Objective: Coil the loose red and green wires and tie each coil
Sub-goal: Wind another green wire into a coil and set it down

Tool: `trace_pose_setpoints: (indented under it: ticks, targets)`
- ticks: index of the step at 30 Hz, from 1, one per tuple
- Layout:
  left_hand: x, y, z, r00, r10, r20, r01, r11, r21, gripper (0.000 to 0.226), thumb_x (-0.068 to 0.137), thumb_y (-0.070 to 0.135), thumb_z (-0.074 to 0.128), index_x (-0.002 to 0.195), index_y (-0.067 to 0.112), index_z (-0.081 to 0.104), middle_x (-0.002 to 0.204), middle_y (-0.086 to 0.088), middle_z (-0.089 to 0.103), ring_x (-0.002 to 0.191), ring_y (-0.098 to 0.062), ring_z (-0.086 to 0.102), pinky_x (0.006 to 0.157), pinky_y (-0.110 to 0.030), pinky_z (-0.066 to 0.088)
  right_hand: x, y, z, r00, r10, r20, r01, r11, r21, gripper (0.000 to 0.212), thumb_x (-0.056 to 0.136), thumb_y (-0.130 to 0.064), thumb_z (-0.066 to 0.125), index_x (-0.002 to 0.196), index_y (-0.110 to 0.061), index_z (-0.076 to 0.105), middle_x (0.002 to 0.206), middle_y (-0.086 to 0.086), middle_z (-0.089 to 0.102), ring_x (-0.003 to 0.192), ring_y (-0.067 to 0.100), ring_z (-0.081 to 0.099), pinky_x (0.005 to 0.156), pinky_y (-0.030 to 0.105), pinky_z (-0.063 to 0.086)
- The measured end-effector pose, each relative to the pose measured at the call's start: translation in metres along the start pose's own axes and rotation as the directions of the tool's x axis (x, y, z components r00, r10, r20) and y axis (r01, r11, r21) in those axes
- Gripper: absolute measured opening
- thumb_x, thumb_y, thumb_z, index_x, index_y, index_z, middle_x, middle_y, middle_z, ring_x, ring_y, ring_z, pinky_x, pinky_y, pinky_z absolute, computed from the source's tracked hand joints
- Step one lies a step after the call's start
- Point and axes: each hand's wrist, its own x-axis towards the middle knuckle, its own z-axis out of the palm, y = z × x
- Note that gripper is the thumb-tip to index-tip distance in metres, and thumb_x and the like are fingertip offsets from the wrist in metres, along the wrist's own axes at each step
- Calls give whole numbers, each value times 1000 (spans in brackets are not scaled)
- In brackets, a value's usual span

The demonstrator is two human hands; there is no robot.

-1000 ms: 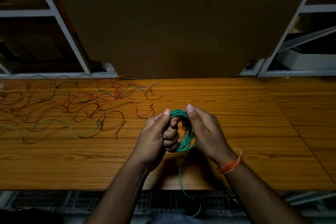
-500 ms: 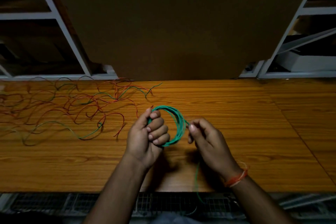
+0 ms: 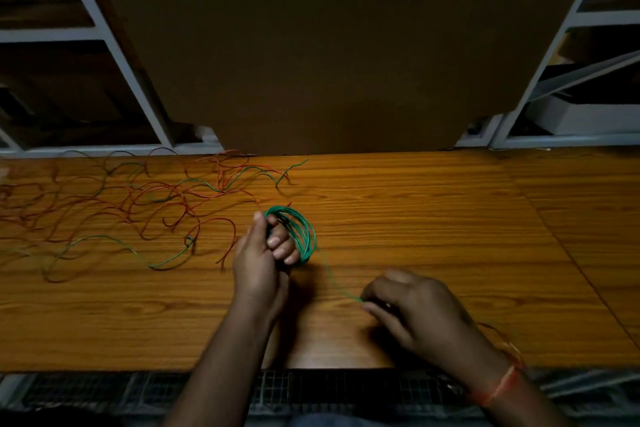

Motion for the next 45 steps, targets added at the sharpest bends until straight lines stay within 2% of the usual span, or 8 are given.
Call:
trace_pose_setpoints:
  ticks: [4, 11, 15, 20, 27, 33, 37, 45]
  targets:
    - [-9, -16, 7, 993, 51, 105, -80, 953, 293, 26, 107, 32, 36, 89, 16, 45, 57, 4, 38, 46, -8, 32, 46, -22, 27, 21, -29, -22, 980, -180, -82, 187, 978, 95, 16, 102, -35, 57, 99, -22, 67, 85, -5, 56, 75, 14, 57, 64, 28, 44]
    - [-25, -25, 11, 944, 66, 324, -250, 783, 570, 33, 103, 38, 44, 84, 14, 53, 67, -2, 49, 61, -15, 46, 55, -28, 38, 56, -38, -35, 951, -198, -239, 235, 962, 139, 10, 96, -23, 69, 100, -14, 72, 88, -3, 61, 76, 9, 55, 64, 26, 45]
    - [-33, -23, 20, 949, 31, 314, -210, 805, 554, 38, 104, 37, 42, 78, 10, 49, 53, 2, 44, 43, -10, 39, 40, -21, 34, 64, -35, -38, 943, -171, -284, 233, 952, 200, 8, 96, -16, 70, 102, -13, 73, 88, -1, 63, 80, 10, 59, 67, 25, 47]
    - [-29, -20, 19, 956, -32, 291, -124, 857, 501, 42, 105, 47, 41, 88, 9, 47, 56, 9, 33, 46, -4, 25, 42, -17, 23, 66, -33, -37, 947, -102, -306, 201, 928, 314, 20, 92, 2, 70, 105, -13, 74, 94, -5, 67, 90, 5, 63, 76, 15, 45]
    - [-34, -19, 21, 914, -57, 403, -194, 809, 555, 34, 100, 44, 47, 72, 26, 53, 55, 6, 28, 49, -10, 19, 47, -22, 17, 66, -20, -33, 926, 102, -364, 79, 890, 450, 14, 92, -10, 72, 104, -17, 74, 98, -12, 71, 91, 10, 68, 75, 37, 56]
    - [-38, -18, 27, 898, -181, 400, 42, 942, 332, 36, 97, 45, 42, 82, 13, 47, 51, 9, 22, 42, -5, 17, 46, -18, 15, 65, -5, -26, 960, 172, -221, -68, 908, 414, 31, 106, -37, 48, 108, -18, 72, 101, -12, 69, 96, 3, 65, 79, 26, 50]
    - [-43, -20, 29, 875, -233, 424, 86, 937, 338, 36, 98, 46, 43, 81, 14, 48, 53, 6, 20, 42, -6, 15, 45, -20, 12, 59, -11, -13, 951, 216, -221, -92, 881, 464, 42, 108, -43, 38, 78, -19, 57, 66, -8, 57, 61, 9, 55, 57, 33, 41]
    - [-45, -16, 33, 879, -273, 391, 107, 912, 395, 33, 98, 41, 49, 76, 17, 47, 50, 6, 20, 41, -6, 13, 44, -18, 12, 58, -12, 0, 921, 241, -305, -93, 898, 430, 48, 106, -49, 33, 74, -19, 53, 62, 0, 54, 57, 17, 52, 54, 44, 41]
